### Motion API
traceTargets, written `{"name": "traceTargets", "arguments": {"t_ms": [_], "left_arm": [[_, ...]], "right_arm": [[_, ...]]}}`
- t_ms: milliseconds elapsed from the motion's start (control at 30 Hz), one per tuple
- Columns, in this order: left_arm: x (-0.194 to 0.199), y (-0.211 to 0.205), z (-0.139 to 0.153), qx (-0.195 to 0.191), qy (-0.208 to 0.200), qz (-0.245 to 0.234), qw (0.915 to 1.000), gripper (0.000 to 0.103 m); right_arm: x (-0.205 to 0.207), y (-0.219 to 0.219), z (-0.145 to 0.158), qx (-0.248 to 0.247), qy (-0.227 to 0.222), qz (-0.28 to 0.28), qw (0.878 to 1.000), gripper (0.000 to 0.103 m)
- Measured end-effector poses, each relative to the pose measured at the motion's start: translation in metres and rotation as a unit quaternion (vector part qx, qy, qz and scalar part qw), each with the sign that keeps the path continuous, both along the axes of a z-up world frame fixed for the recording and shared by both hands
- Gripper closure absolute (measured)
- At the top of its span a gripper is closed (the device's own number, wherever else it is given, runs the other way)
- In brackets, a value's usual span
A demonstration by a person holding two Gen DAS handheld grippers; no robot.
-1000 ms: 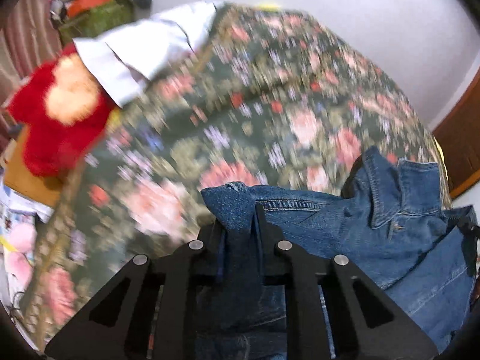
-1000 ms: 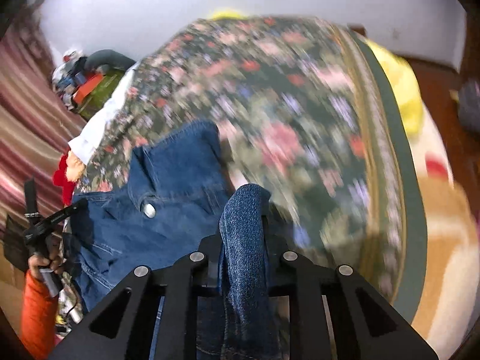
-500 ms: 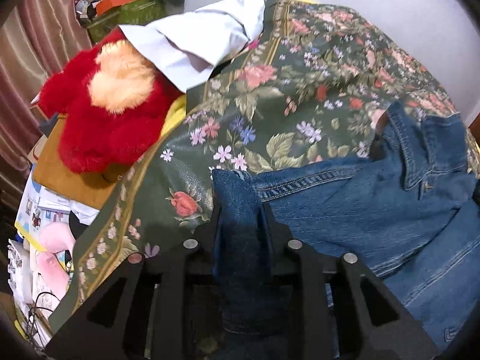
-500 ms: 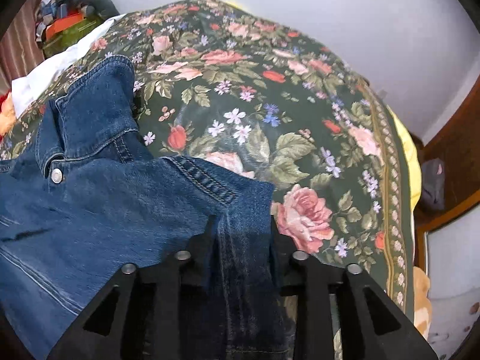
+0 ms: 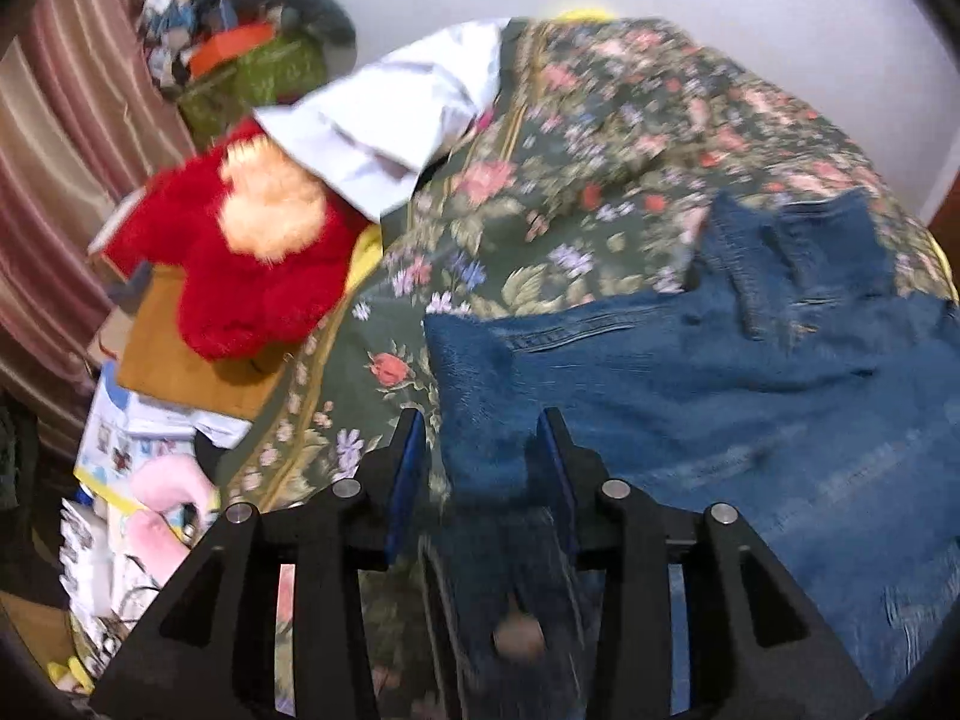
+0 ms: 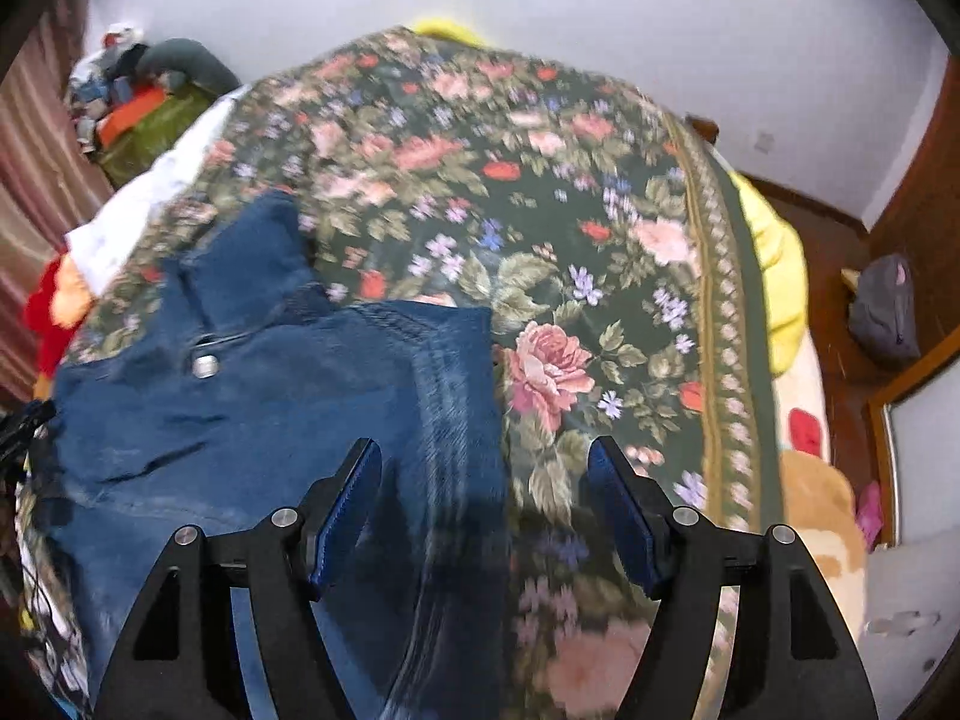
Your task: Fold large clothes
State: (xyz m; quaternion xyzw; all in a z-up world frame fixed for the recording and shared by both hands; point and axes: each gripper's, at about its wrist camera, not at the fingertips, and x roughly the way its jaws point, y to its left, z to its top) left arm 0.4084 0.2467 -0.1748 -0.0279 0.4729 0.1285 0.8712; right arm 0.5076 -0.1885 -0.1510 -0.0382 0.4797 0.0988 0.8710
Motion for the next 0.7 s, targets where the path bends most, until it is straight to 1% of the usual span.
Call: {"name": "traceTargets", "arguments": {"t_ms": [67,133,233,333,367,467,533,633,700], "left_arm": [[-0.013,-0.008,0.019,0.003,-0.017,-0.011,0.9998,0.064],[-0.031,-0.018,0.041,-0.005,-0.041,-0.022,0.9989,0.063],[-0.053,-0.031,0.065,-0.016,-0.067,-0.037,0.9970,0.058],[-0.074,-0.043,0.081,-0.013,-0.083,-0.051,0.9952,0.055],[-0.083,-0.047,0.086,-0.011,-0.088,-0.054,0.9946,0.052],[-0.111,-0.056,0.091,-0.019,-0.100,-0.061,0.9930,0.045],[-0.126,-0.057,0.089,-0.031,-0.100,-0.062,0.9926,0.042],[-0.149,-0.058,0.079,-0.036,-0.088,-0.056,0.9939,0.041],[-0.162,-0.055,0.068,-0.041,-0.075,-0.048,0.9952,0.034]], "right_arm": [[-0.019,0.000,0.019,-0.002,-0.017,0.011,1.000,0.034],[-0.043,0.000,0.040,0.005,-0.035,0.023,0.999,0.034],[-0.072,-0.001,0.064,0.022,-0.052,0.036,0.998,0.032],[-0.106,0.001,0.085,0.038,-0.071,0.052,0.995,0.030],[-0.115,0.001,0.089,0.041,-0.074,0.056,0.995,0.028],[-0.145,0.002,0.098,0.053,-0.085,0.071,0.992,0.026],[-0.163,0.002,0.099,0.057,-0.086,0.078,0.992,0.024],[-0.186,0.002,0.094,0.054,-0.084,0.083,0.992,0.021],[-0.199,0.001,0.086,0.056,-0.077,0.087,0.992,0.021]]}}
